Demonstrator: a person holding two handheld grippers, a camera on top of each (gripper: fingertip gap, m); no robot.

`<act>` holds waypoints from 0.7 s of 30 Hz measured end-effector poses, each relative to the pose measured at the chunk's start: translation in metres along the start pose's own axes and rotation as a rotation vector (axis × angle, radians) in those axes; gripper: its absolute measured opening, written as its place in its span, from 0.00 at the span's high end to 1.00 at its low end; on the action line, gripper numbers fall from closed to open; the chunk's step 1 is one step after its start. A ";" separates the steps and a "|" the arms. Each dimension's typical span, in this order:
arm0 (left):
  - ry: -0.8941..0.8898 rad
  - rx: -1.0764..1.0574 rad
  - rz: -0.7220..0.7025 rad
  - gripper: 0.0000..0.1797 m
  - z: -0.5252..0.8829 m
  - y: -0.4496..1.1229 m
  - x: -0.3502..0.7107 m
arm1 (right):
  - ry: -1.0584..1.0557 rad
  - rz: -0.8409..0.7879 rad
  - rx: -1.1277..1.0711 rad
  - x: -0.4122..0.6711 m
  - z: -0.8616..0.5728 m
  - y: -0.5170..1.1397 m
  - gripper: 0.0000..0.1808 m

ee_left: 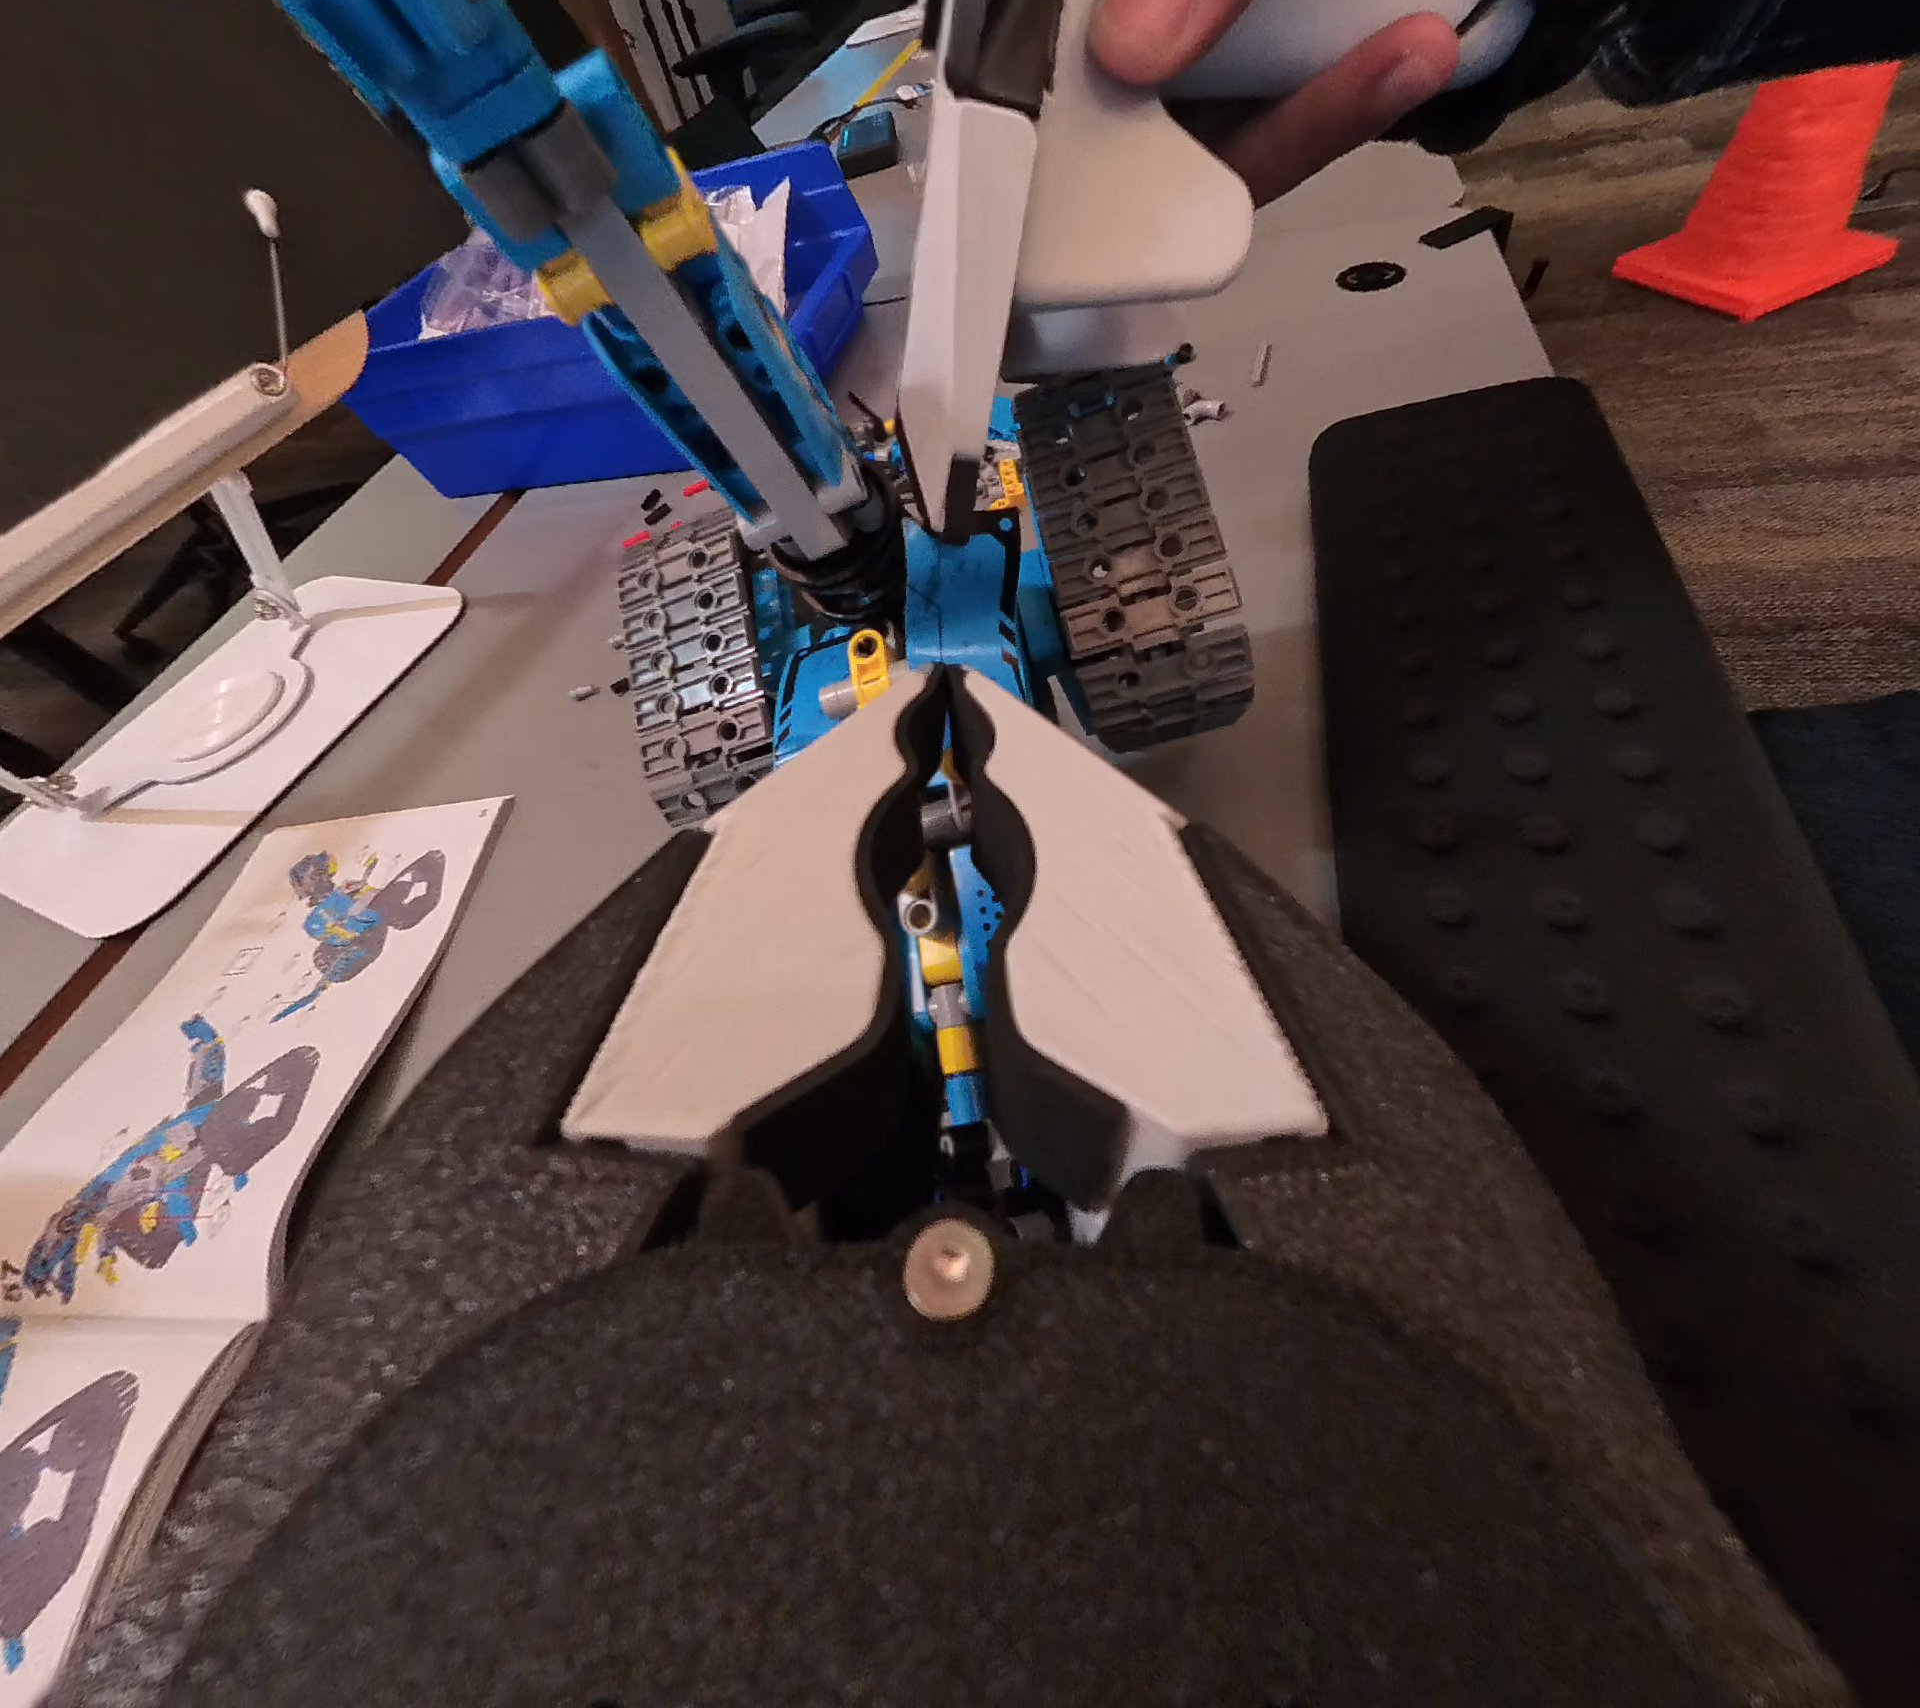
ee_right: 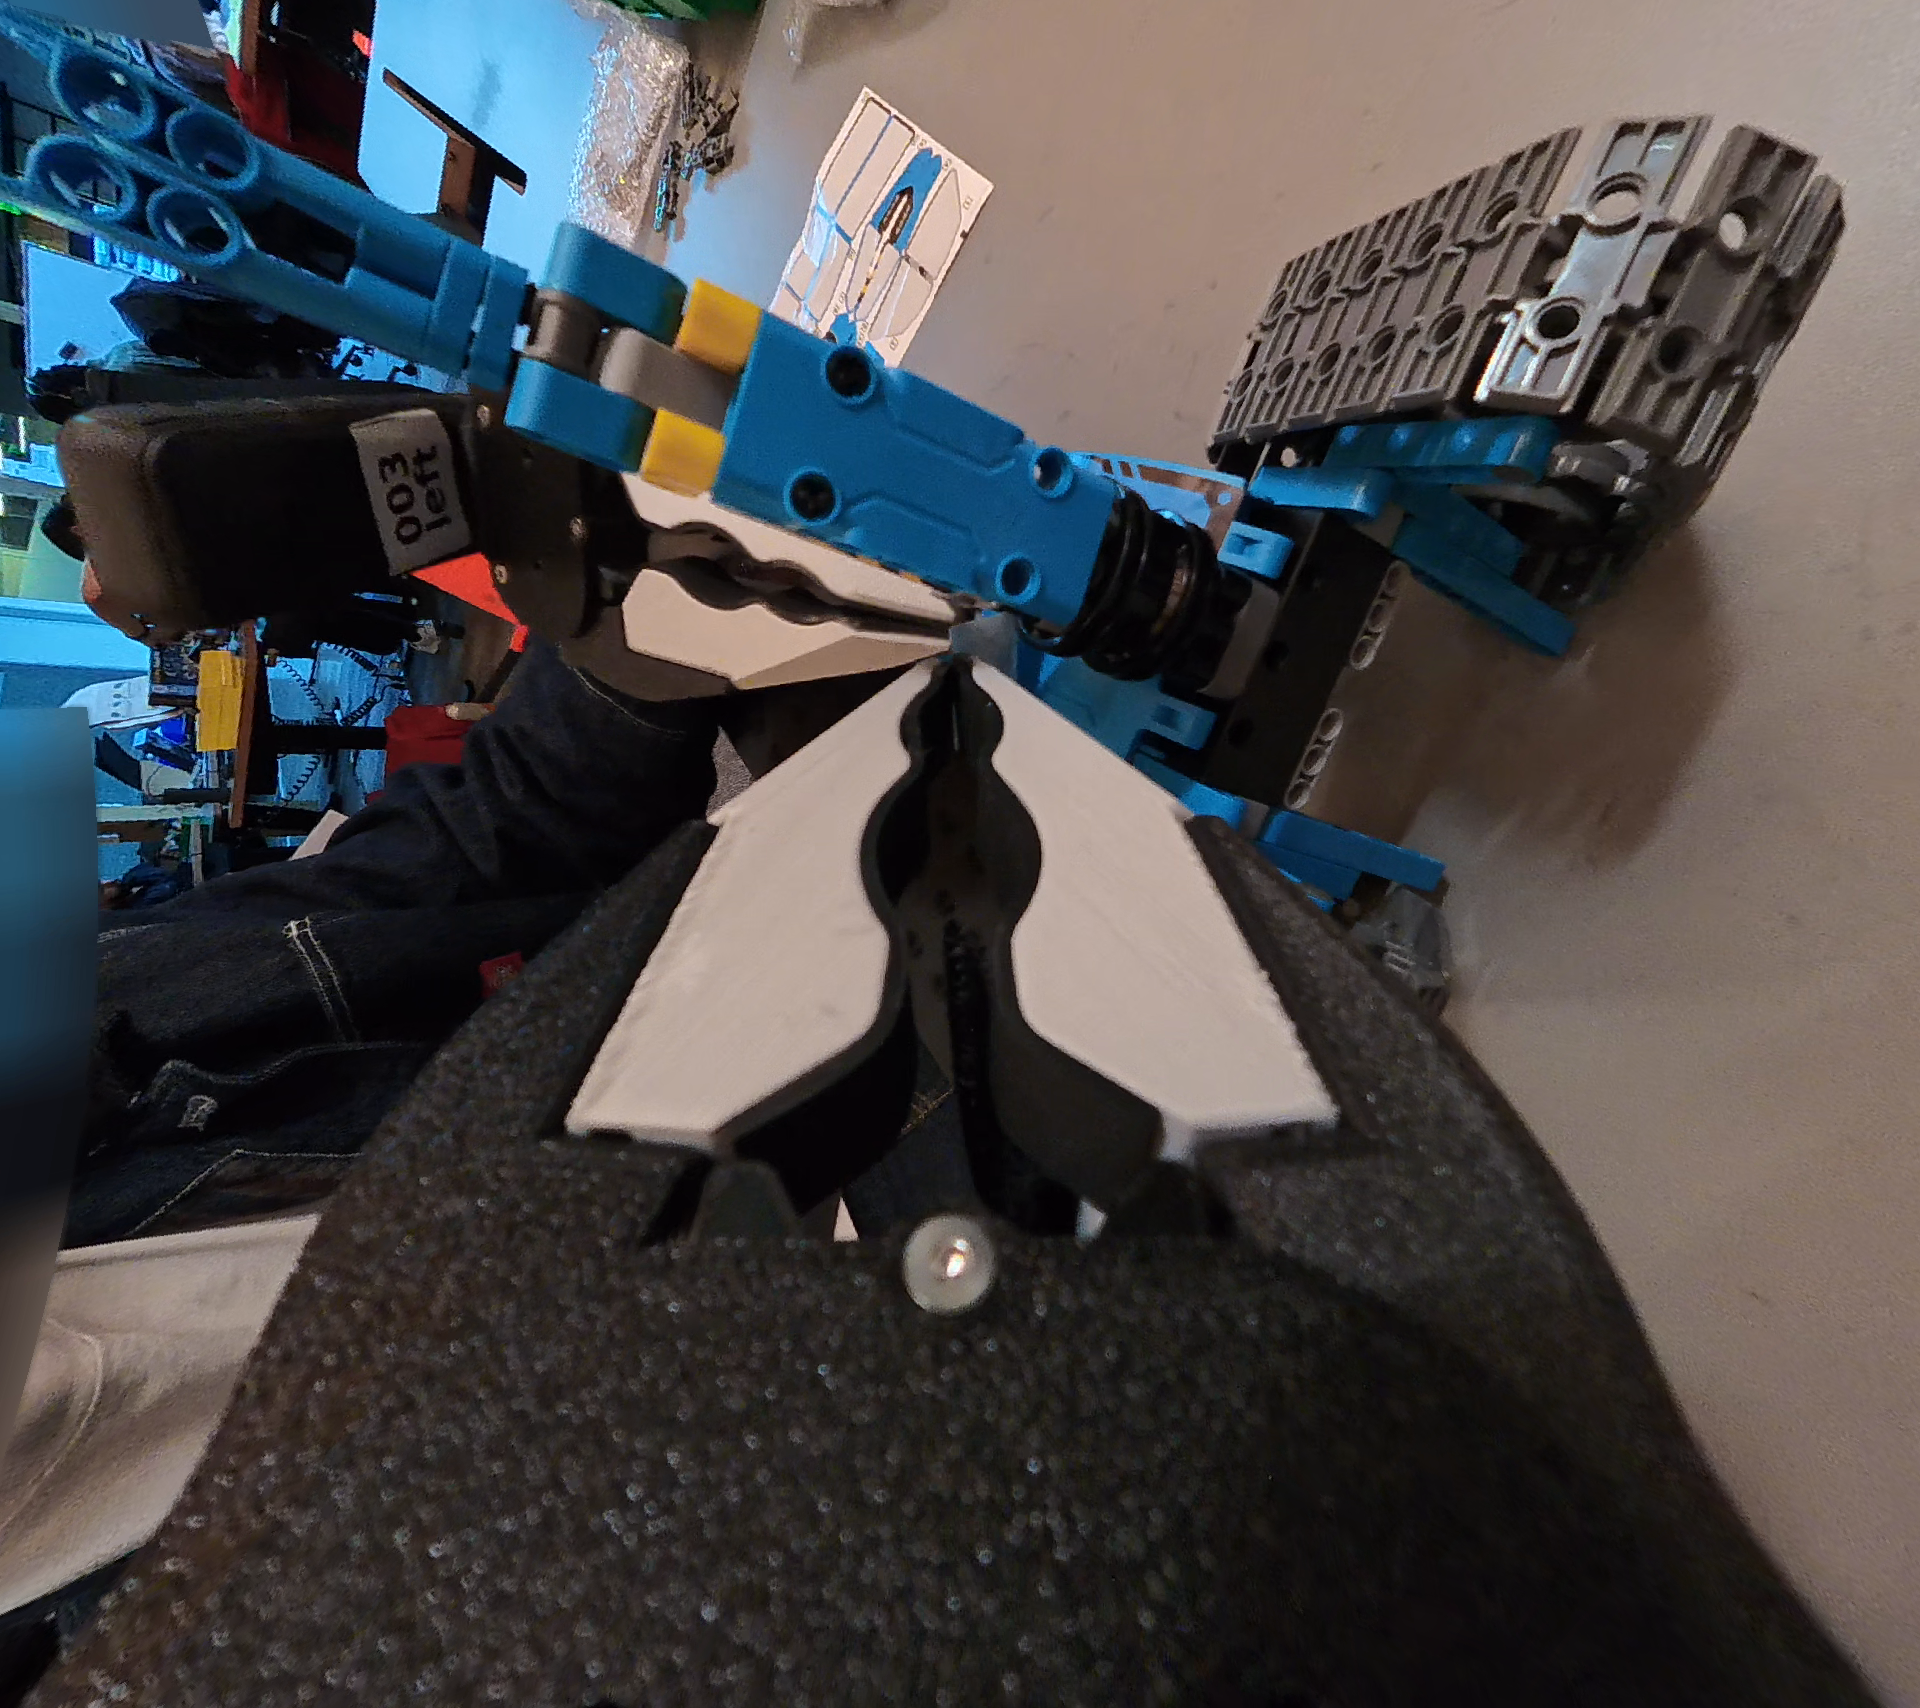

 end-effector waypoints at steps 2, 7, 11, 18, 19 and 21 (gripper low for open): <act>0.007 -0.001 0.007 1.00 0.000 0.000 -0.001 | 0.002 0.002 0.005 0.000 0.000 0.000 1.00; 0.018 -0.005 0.038 1.00 -0.001 0.002 -0.005 | 0.013 0.006 0.019 -0.001 0.001 0.000 1.00; 0.007 -0.011 0.043 1.00 -0.002 0.002 -0.005 | 0.016 0.001 0.030 -0.001 0.002 0.000 1.00; -0.040 -0.012 0.122 1.00 0.000 0.007 -0.006 | -0.005 0.005 0.006 -0.001 0.004 0.000 1.00; -0.055 -0.017 0.131 1.00 0.001 0.007 -0.006 | -0.008 0.006 0.003 -0.001 0.004 0.001 1.00; -0.063 -0.018 0.137 1.00 0.001 0.006 -0.007 | -0.010 0.009 0.004 0.000 0.005 0.001 1.00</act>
Point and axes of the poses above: each gripper's, where its closed fingertips meet, y out along the fingers, x out of its top, z = x × y across the jaws, the point moved 3 cm from there along -y, back along the fingers, and after that the axes turned 8 degrees about y, right-handed, at the moved point
